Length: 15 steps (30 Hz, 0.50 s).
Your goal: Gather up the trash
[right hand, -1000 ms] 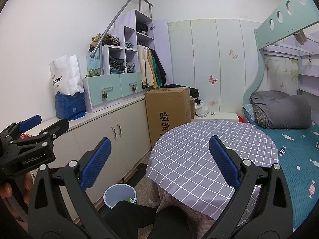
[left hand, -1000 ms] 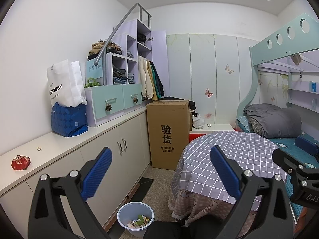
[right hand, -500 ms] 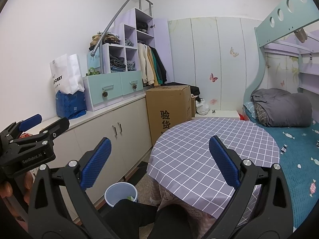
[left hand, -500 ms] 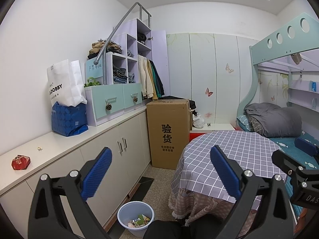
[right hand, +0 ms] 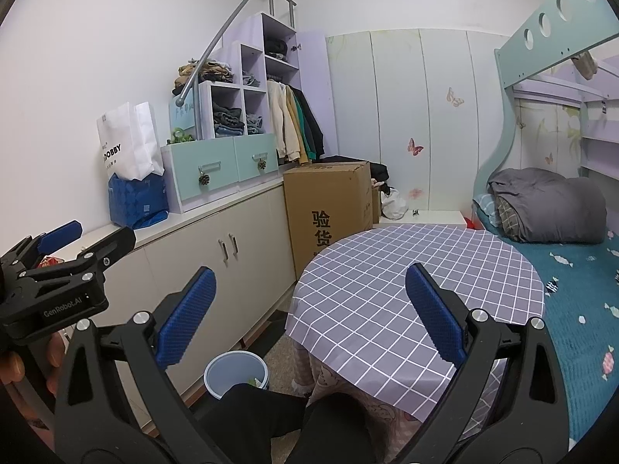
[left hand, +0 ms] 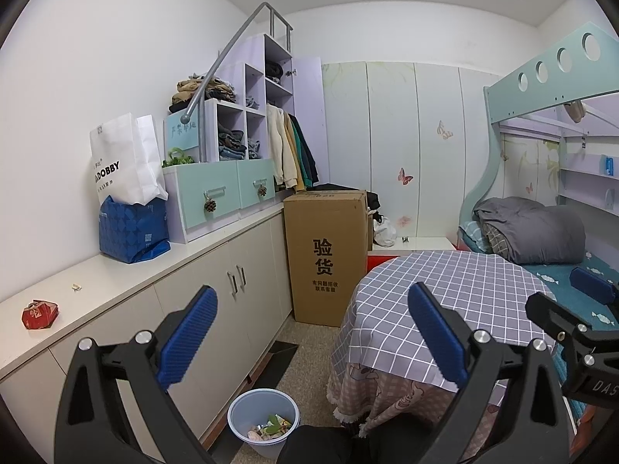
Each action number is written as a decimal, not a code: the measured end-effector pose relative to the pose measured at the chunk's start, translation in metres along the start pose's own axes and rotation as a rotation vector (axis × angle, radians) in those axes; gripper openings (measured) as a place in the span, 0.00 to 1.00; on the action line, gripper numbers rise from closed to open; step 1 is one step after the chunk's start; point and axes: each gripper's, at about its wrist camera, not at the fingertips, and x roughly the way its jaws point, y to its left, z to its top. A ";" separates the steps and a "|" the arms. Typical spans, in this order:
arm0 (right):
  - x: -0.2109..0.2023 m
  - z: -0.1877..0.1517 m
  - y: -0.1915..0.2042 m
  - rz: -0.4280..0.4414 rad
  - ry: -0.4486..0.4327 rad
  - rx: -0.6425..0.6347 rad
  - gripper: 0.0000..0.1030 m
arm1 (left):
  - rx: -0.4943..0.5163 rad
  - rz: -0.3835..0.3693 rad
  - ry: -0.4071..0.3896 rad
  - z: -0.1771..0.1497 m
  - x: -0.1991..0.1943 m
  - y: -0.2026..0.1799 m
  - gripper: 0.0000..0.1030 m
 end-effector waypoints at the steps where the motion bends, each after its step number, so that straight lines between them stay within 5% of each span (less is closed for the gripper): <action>1: 0.000 -0.001 0.000 0.000 0.000 0.001 0.93 | 0.000 0.000 0.001 0.000 0.000 0.000 0.94; 15: 0.002 -0.003 -0.003 0.005 0.015 0.004 0.93 | 0.005 -0.006 0.006 -0.003 0.004 0.005 0.94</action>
